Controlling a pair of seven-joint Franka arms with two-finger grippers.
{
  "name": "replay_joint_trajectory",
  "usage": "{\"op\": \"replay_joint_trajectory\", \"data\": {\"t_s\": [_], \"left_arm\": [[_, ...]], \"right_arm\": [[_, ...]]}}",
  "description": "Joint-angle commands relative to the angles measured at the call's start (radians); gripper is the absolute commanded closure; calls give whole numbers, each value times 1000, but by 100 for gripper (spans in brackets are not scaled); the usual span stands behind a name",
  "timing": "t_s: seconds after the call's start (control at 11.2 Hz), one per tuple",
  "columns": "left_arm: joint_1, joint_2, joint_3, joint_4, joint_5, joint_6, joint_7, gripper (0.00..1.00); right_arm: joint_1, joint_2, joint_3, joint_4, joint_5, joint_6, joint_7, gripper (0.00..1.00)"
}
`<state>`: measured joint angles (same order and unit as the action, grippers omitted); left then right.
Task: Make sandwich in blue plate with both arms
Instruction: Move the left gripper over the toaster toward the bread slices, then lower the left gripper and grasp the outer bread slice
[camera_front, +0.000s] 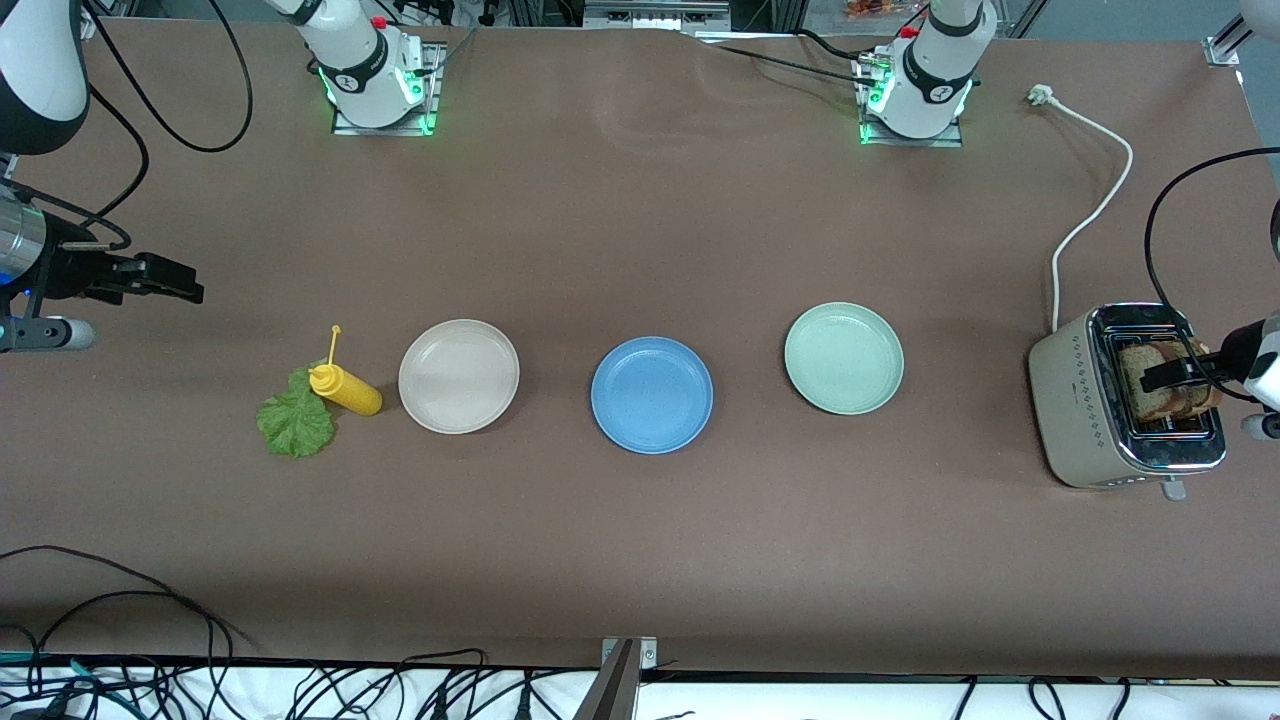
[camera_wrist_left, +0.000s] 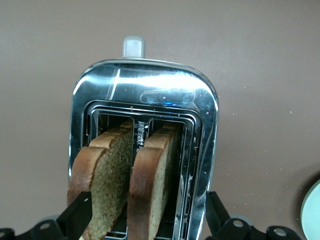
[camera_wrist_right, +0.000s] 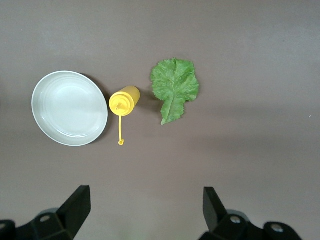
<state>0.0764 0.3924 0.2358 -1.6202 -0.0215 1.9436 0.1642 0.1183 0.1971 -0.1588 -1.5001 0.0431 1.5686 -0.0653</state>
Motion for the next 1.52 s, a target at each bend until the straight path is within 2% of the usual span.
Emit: {"op": "replay_joint_trajectory", "data": {"t_s": [0.0,0.18,0.36,0.8,1.16,1.25,1.43], "left_arm": [[-6,29,2,31,-23,2,24,2],[-10,28,0,31,-14,-2,15,27],[-10,28,-1,31,-12,0,23,39],[-4,46,0,29,-12,-2,29,41],[-4,46,2,29,-12,-3,28,85],[-4,46,2,29,-14,-3,26,93],[-4,46,2,29,-12,-3,26,98]], "right_arm": [[0,-5,-1,11,15,-4,12,0],[0,-5,-1,11,15,-4,12,0],[0,-5,-1,11,15,-4,12,0],[0,-5,-1,11,15,-5,12,0],[0,-5,-1,11,15,-4,12,0],[0,-5,-1,11,15,-4,12,0],[0,-5,-1,11,15,-4,12,0]]}}
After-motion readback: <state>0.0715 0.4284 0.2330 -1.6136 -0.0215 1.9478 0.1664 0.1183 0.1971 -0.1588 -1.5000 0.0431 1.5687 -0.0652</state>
